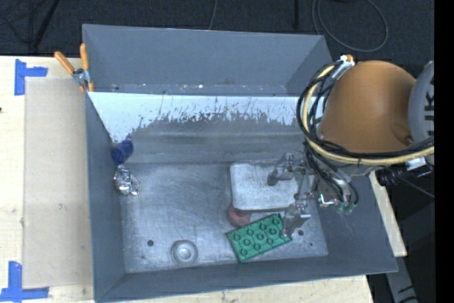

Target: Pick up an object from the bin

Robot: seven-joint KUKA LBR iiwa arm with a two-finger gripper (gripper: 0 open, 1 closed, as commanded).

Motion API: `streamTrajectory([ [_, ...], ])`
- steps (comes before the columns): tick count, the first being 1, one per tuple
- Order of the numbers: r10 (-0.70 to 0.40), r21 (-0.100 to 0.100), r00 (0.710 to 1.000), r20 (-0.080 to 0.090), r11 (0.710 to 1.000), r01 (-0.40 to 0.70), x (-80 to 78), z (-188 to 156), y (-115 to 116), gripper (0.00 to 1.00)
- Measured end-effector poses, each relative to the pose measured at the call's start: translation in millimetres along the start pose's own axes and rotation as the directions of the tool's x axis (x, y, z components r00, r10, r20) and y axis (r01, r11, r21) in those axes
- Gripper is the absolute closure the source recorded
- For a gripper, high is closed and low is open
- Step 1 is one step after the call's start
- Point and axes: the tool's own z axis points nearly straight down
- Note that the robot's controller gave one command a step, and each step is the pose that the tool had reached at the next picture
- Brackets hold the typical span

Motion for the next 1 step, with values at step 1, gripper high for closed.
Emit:
streamTrajectory([
  [1, -0.336, 0.008, 0.941, 0.031, 0.942, 0.336, 8.9, 157.1, -0.4, 0.00],
])
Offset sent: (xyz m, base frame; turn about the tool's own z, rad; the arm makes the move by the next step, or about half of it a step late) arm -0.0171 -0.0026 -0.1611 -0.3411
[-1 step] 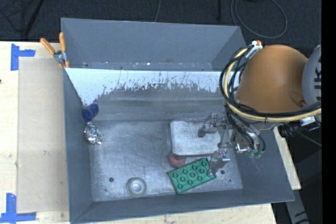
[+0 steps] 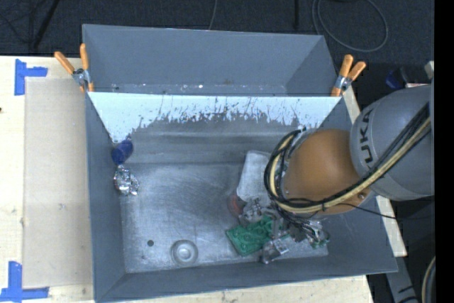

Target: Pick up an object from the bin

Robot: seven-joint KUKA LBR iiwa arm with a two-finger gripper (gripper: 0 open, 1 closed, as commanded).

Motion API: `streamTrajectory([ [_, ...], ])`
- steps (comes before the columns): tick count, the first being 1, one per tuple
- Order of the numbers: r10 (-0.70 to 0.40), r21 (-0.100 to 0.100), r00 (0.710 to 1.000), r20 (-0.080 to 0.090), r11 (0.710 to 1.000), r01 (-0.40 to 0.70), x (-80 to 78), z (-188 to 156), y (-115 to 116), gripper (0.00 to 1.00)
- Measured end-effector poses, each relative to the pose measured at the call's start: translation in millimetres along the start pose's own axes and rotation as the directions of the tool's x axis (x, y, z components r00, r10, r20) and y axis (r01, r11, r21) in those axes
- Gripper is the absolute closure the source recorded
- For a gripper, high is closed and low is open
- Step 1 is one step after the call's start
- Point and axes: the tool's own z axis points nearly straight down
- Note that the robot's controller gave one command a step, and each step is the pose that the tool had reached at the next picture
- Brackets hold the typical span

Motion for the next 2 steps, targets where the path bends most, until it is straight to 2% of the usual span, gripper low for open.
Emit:
streamTrajectory([
  [1, -0.214, -0.009, 0.977, -0.019, 0.977, 0.214, 6.0, -26.1, -12.5, 0.00],
  [2, -0.377, -0.014, 0.926, -0.019, 0.926, 0.377, 5.6, -25.2, -10.1, 0.00],
])
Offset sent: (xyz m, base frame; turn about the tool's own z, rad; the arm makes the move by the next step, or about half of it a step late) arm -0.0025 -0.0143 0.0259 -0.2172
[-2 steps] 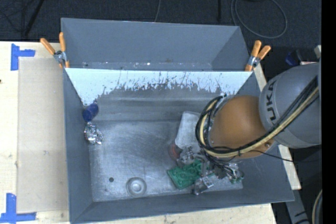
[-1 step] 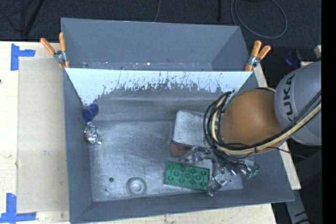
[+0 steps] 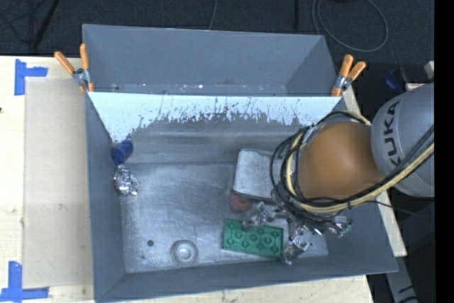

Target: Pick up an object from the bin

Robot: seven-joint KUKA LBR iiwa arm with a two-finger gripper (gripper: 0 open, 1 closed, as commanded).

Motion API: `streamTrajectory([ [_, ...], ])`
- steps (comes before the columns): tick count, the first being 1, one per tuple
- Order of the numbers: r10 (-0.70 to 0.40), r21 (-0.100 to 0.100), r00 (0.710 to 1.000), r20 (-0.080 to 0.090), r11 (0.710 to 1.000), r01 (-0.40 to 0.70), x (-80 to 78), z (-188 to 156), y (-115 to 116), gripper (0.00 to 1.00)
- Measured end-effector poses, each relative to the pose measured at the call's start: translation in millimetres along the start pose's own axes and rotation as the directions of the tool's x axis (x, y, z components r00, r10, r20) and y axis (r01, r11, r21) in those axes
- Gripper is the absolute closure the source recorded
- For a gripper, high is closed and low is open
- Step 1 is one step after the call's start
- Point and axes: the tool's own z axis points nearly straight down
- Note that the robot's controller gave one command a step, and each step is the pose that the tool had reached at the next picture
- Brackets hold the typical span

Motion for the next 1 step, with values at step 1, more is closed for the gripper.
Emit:
streamTrajectory([
  [1, -0.218, 0.012, 0.976, 0.013, 0.976, 0.218, -3.4, 22.7, -3.3, 0.00],
])
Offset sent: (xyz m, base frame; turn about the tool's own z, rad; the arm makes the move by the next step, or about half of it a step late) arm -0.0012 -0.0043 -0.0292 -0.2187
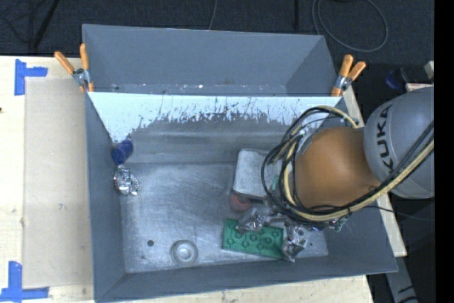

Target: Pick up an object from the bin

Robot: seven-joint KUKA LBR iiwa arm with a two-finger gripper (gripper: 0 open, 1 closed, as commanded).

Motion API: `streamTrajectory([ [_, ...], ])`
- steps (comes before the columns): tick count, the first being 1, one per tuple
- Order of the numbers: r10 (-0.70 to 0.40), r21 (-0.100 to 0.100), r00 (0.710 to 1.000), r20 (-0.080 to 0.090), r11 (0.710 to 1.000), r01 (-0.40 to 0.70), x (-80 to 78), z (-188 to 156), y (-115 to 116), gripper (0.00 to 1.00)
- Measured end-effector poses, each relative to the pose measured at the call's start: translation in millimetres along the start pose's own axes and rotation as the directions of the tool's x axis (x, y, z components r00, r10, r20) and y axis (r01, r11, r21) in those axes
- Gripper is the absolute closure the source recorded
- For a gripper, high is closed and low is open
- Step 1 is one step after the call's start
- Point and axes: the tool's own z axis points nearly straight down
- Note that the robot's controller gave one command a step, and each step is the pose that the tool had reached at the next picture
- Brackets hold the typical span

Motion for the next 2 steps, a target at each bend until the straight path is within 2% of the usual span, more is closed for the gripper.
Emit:
streamTrajectory([
  [1, 0.003, -0.006, 1.000, -0.007, 1.000, -0.003, -2.9, -3.0, -1.3, 0.00],
  [2, 0.005, -0.008, 1.000, -0.012, 1.000, -0.005, -1.7, -3.5, -1.4, 1.00],
])
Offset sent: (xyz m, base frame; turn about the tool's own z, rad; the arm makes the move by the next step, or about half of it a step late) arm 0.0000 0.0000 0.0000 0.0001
